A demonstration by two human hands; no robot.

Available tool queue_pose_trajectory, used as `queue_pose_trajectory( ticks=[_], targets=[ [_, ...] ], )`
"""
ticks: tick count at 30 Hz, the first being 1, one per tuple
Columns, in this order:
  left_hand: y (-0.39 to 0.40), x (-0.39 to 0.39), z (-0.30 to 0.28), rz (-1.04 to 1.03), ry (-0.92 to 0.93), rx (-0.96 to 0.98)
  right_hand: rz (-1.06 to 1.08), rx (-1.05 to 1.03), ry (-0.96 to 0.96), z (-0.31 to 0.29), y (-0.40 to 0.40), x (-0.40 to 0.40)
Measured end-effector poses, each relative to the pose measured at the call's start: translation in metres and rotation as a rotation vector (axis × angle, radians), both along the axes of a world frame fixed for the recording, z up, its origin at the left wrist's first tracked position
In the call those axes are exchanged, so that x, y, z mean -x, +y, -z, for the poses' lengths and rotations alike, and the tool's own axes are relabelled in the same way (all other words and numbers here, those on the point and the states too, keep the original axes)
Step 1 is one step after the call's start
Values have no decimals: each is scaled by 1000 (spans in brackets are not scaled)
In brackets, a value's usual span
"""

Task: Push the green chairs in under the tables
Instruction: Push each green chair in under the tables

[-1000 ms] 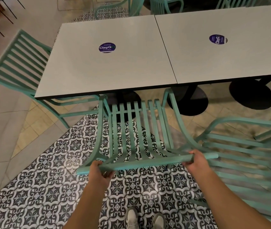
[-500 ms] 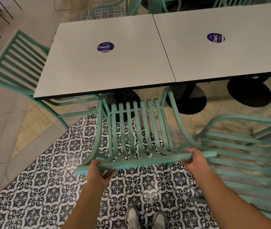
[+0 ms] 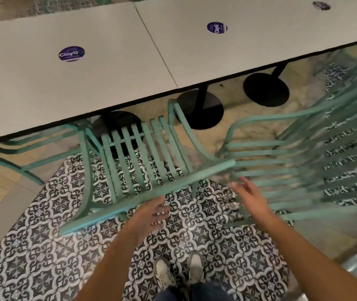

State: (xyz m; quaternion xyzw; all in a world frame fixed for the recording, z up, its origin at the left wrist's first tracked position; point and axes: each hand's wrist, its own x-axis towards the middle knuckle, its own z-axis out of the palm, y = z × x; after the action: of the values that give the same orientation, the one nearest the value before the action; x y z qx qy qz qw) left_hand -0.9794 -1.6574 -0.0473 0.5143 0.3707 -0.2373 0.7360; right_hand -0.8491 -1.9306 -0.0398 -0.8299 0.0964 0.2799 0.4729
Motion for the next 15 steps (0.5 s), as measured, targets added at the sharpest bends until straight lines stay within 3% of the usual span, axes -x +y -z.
queue_pose_trajectory(
  ticks=[8,15],
  targets=[
    [-119,-89,-54,663,-368,-460,-267,466,-255,-44,-159,5],
    [-261,-165,-84,1088,-502,-898,-292,597,-426,-72,-301,-32]
  ],
)
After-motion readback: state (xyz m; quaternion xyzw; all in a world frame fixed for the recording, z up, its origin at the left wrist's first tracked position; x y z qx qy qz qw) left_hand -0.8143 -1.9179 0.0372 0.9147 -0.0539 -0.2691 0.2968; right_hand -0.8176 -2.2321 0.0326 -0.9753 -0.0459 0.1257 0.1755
